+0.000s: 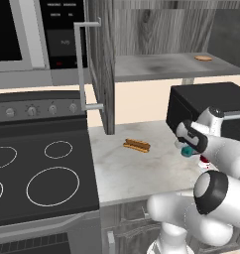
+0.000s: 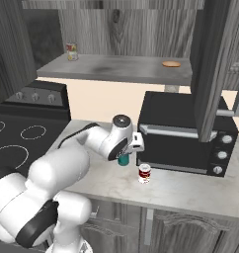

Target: Pick the cans from the counter and place them in their designated side in the cabinet.

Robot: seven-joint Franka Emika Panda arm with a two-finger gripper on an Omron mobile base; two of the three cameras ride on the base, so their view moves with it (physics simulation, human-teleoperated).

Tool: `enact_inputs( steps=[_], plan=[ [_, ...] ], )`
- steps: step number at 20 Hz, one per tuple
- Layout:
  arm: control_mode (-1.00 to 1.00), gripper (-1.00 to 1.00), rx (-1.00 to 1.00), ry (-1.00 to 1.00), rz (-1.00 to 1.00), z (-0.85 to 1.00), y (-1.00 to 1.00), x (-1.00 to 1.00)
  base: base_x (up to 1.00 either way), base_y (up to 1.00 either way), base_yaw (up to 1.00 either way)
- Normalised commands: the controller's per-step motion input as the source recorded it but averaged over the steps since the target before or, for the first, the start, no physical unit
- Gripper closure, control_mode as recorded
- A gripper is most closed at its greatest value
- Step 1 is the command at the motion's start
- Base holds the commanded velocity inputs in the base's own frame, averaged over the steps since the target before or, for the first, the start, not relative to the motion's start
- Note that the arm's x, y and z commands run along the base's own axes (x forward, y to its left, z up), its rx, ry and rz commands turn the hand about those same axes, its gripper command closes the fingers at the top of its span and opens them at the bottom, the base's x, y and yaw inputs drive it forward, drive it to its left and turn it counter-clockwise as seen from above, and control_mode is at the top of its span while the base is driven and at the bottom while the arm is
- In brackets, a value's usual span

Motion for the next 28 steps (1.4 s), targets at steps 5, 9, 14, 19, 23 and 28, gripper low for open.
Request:
enact_inputs(
  steps=[5, 9, 14, 19, 23, 28],
  plan=[
    [-1.00, 1.00, 0.00, -0.05, 0.09, 0.16, 0.05, -0.26, 0.00, 0.00, 0.00],
    [-1.00, 1.00, 0.00, -0.06, 0.03, 0.20, 0.17, -0.26, 0.00, 0.00, 0.00],
    [-1.00, 1.00, 0.00, -0.05, 0.00, 0.20, 0.19, -0.27, 0.00, 0.00, 0.00],
    [-1.00, 1.00, 0.00, -0.04, 0.00, 0.20, 0.20, -0.27, 0.00, 0.00, 0.00],
    [-1.00, 1.00, 0.00, -0.02, 0.00, 0.25, 0.13, -0.21, 0.00, 0.00, 0.00],
    [-1.00, 1.00, 0.00, 0.00, 0.00, 0.27, 0.02, -0.23, 0.00, 0.00, 0.00]
  ],
)
